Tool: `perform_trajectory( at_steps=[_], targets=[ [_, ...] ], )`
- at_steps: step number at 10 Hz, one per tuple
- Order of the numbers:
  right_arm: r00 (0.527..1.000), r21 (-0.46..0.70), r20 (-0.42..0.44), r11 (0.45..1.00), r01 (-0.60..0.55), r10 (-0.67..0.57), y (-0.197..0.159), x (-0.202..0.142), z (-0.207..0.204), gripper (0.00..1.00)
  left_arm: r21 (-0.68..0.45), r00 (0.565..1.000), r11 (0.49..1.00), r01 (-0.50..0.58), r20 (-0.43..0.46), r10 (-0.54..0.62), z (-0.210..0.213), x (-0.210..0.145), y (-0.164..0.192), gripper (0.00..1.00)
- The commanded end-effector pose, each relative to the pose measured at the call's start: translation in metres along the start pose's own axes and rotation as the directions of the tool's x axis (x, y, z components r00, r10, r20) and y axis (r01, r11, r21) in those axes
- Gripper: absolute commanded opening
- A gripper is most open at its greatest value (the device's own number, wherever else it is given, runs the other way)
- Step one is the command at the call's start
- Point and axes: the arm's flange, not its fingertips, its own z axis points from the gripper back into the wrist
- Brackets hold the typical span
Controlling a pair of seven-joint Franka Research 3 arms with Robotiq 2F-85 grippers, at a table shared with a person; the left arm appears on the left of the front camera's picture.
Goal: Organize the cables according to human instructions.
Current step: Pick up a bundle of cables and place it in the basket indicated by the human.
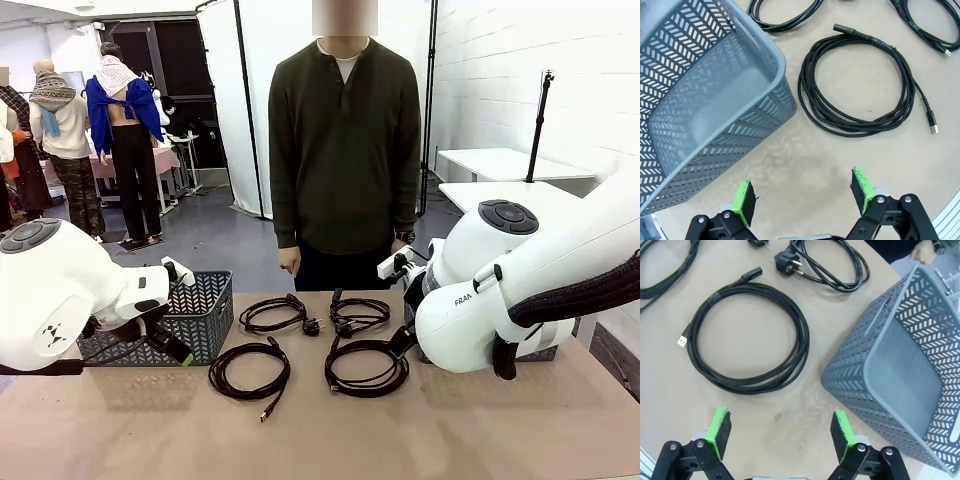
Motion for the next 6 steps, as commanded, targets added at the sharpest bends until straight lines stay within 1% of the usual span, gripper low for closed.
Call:
perform_trajectory(
  at_steps=[1,5,6],
  targets=[
    [1.0,0.0,0.0,1.0,0.0,0.0,0.0,0.0,0.0,1.0,0.0,1.0,1.0,-0.004,0.0,0.004,0.0,0.0,0.002,1.0],
    [1.0,0.0,0.0,1.0,0.0,0.0,0.0,0.0,0.0,1.0,0.0,1.0,1.0,0.0,0.0,0.0,0.0,0.0,0.0,1.0],
    [1.0,0.03,0.013,0.999,-0.015,0.015,-0.002,0.006,0.008,1.0,-0.001,1.0,1.0,0.009,0.008,-0.009,0.012,0.003,0.004,1.0]
  ],
)
